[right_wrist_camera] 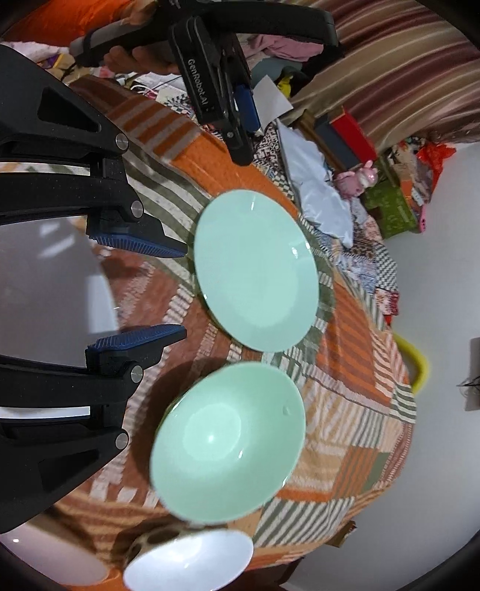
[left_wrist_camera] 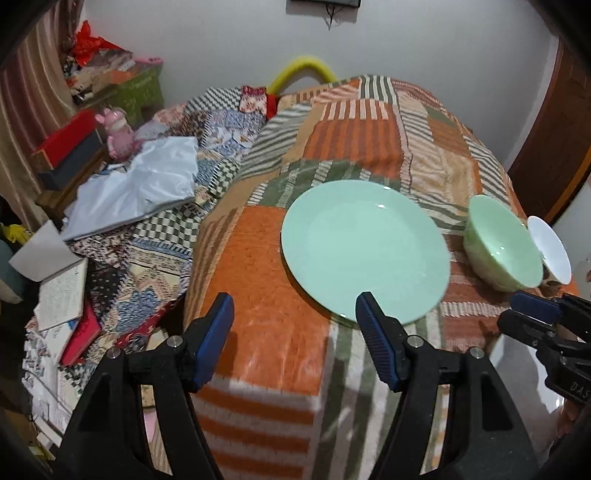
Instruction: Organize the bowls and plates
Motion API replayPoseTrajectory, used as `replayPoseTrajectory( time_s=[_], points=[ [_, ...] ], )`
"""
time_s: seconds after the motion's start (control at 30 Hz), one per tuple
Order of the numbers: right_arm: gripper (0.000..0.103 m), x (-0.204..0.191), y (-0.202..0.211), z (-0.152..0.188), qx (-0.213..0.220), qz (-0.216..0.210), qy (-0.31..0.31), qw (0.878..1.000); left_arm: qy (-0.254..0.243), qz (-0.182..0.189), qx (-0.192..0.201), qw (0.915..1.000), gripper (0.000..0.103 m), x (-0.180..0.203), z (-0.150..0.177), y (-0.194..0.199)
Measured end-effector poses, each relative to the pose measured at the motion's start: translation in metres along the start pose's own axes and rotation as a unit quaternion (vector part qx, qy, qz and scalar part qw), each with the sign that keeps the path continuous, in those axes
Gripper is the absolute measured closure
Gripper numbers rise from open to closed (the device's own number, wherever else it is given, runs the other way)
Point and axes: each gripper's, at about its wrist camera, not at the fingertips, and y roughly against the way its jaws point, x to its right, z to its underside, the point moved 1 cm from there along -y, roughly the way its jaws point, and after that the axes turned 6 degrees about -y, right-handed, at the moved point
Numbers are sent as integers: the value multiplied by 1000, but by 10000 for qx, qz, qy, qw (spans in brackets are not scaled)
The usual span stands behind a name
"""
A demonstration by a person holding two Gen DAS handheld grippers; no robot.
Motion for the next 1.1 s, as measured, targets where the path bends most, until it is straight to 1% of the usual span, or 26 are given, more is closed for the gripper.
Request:
replayPoseTrajectory(
  time_s=[0.07, 0.13, 0.27, 0.33, 0.4, 0.47, 0.53, 0.63, 0.8, 0.9, 1.1],
  points=[
    [69, -1, -10, -4, -100, 22, -44, 9999, 10, 83, -97, 9999, 36, -4, -3, -16],
    [69, -3, -18, -7, -174, 49, -62, 9998, 7, 144, -160, 9998, 42, -6, -6, -28],
    [69, -7, -32, -11, -324, 101, -58, 9994, -61, 291, -280, 9992, 51, -7, -9, -51],
    [69, -9, -36, -11, -370, 78, -70, 9993, -62, 351, -335, 9988, 58, -9, -11, -60],
    [69, -10, -41, -12, -425, 113, -66, 9990, 8, 452, -415, 9981, 61, -11, -12, -69],
    [69, -10, -46, -12, -493, 148, -125, 9986, -5, 512, -382, 9980, 64, -12, -13, -74],
    [69, -8, -49, -13, -526, 145, -195, 9983, -72, 517, -360, 9980, 69, -9, -16, -76],
    [68, -4, -55, -17, -530, 173, -365, 9978, -138, 589, -335, 9976, 73, -6, -18, -82],
    [69, -1, -57, -18, -527, 154, -518, 9971, -216, 648, -244, 9974, 75, -4, -18, -81],
    [69, -4, -56, -19, -531, 152, -441, 9975, -205, 770, -248, 9965, 77, -7, -15, -76],
    [69, -16, -52, -13, -614, -20, -245, 9978, -91, 751, -238, 9969, 77, -14, 2, -55]
  ],
)
